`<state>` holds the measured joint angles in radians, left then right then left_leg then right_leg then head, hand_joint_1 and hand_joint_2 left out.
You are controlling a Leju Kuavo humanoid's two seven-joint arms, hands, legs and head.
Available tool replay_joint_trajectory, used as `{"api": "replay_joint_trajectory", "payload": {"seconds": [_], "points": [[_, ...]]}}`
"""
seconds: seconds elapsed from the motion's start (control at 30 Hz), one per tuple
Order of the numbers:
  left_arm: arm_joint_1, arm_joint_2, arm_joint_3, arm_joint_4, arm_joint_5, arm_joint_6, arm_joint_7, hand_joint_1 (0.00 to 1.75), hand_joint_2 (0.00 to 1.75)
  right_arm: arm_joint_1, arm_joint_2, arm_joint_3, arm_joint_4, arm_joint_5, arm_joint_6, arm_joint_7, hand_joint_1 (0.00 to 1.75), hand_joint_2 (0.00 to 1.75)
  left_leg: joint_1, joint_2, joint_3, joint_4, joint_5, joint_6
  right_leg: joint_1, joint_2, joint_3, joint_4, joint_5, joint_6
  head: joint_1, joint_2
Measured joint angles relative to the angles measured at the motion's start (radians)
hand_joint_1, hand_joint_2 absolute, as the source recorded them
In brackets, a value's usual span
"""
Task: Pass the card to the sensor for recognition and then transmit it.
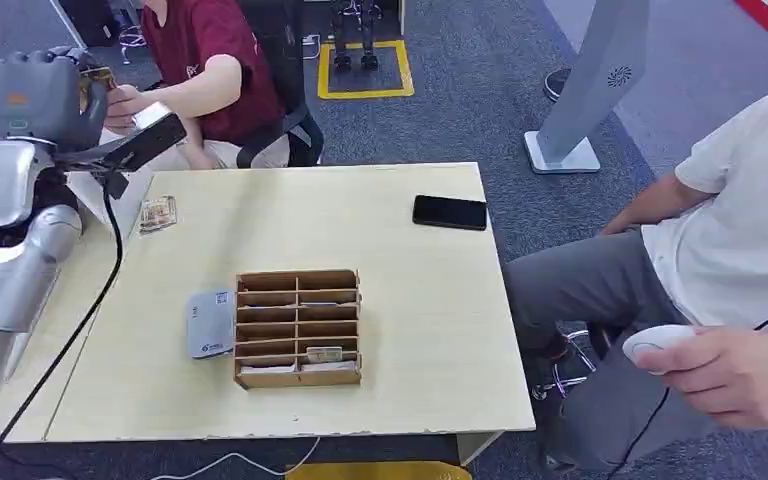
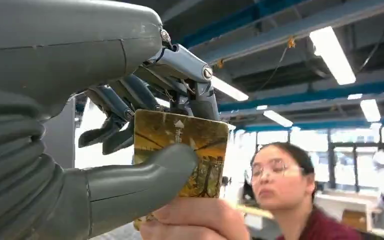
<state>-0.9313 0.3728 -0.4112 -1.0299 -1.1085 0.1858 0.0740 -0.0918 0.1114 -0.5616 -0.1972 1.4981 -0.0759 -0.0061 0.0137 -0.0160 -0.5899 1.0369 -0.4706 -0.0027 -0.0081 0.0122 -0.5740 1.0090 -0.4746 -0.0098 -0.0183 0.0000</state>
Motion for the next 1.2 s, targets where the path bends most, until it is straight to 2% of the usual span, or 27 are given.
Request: {"api": "replay_joint_trajectory", "payload": {"seconds": [0.2,0.23,0.27,0.43,0.47,0.8,0.87,0.93,1.0,1.03,1.13,1.2], "points": [[-0.013,-0.061,-0.001,0.142,-0.026,0.015,-0.001,1.75,1.75,-0.003,0.001,0.009,0.000,0.000,-0.001,0.005,0.00,1.75,0.000,0.000,0.000,0.000,0.000,0.000,-0.001,0.001,0.000,0.000,0.000,0.000,0.000,0.000],[-0.013,-0.068,-0.001,0.158,-0.027,0.017,-0.003,1.31,1.75,-0.003,0.001,0.009,0.000,0.000,-0.001,0.006,0.00,1.75,0.000,0.000,0.000,0.000,0.000,0.000,-0.001,0.001,-0.001,0.000,0.000,0.000,0.000,0.000],[-0.013,-0.074,-0.001,0.170,-0.030,0.018,-0.007,0.07,1.75,-0.003,0.001,0.009,0.000,0.000,-0.002,0.006,0.00,1.75,0.000,0.000,0.000,0.000,0.000,0.000,-0.001,0.001,-0.001,0.000,0.000,0.000,0.000,0.000],[-0.013,-0.091,-0.001,0.195,-0.036,0.034,-0.021,0.07,1.75,-0.003,0.001,0.010,0.000,0.000,-0.002,0.006,0.00,1.75,0.000,0.000,-0.001,0.000,0.000,0.000,-0.001,0.001,-0.001,0.000,0.000,0.000,0.000,0.000],[-0.013,-0.092,-0.001,0.199,-0.036,0.035,-0.021,0.00,1.75,-0.003,0.001,0.010,0.000,0.000,-0.002,0.006,0.00,1.75,0.000,0.000,-0.001,0.000,0.000,0.000,-0.001,0.001,-0.001,0.000,0.000,0.000,0.000,0.000],[-0.012,-0.098,-0.001,0.211,-0.029,0.046,-0.034,0.00,1.75,-0.001,0.001,0.010,0.000,-0.001,-0.005,0.000,0.00,1.75,0.000,0.000,-0.001,0.000,0.000,0.000,-0.001,0.001,-0.001,0.000,0.000,0.000,0.000,0.000],[-0.011,-0.091,-0.001,0.211,-0.028,0.062,-0.037,0.00,1.75,0.000,0.001,0.010,0.000,-0.002,-0.005,0.000,0.00,1.75,0.000,0.000,-0.001,0.000,0.000,0.000,-0.001,0.001,-0.001,0.000,0.000,0.000,0.000,0.000],[0.004,-0.073,-0.001,0.206,-0.017,0.113,-0.056,0.00,1.75,0.000,0.001,0.010,0.000,-0.006,-0.009,-0.001,0.00,1.75,0.000,0.001,-0.001,-0.001,0.000,0.000,-0.001,0.002,-0.001,0.001,0.000,0.000,0.000,0.000],[0.060,-0.039,0.002,0.177,0.004,0.199,-0.086,0.00,1.75,0.004,0.002,0.009,0.000,-0.019,-0.026,-0.007,0.00,1.75,-0.001,0.004,0.000,-0.003,-0.001,0.000,-0.001,0.005,0.000,0.001,0.000,0.000,0.000,0.000],[0.120,-0.011,0.011,0.142,0.019,0.257,-0.098,0.00,1.75,0.008,0.002,0.008,0.000,-0.029,-0.035,-0.013,0.00,1.75,-0.002,0.007,0.002,-0.004,-0.002,-0.001,-0.003,0.008,0.000,0.001,-0.001,0.000,0.000,0.000],[0.342,0.064,0.086,0.016,0.059,0.389,-0.124,0.00,1.75,0.026,0.002,0.004,0.001,-0.054,-0.050,-0.016,0.00,1.75,-0.003,0.014,0.006,-0.006,-0.005,-0.001,-0.004,0.015,0.000,0.001,-0.003,-0.002,0.000,0.000],[0.516,0.101,0.176,-0.080,0.088,0.444,-0.161,0.00,1.75,0.040,0.002,-0.003,0.002,-0.059,-0.056,-0.014,0.00,1.75,-0.003,0.018,0.008,-0.006,-0.008,-0.003,-0.004,0.019,-0.001,0.001,-0.005,-0.004,-0.002,0.000]]}}
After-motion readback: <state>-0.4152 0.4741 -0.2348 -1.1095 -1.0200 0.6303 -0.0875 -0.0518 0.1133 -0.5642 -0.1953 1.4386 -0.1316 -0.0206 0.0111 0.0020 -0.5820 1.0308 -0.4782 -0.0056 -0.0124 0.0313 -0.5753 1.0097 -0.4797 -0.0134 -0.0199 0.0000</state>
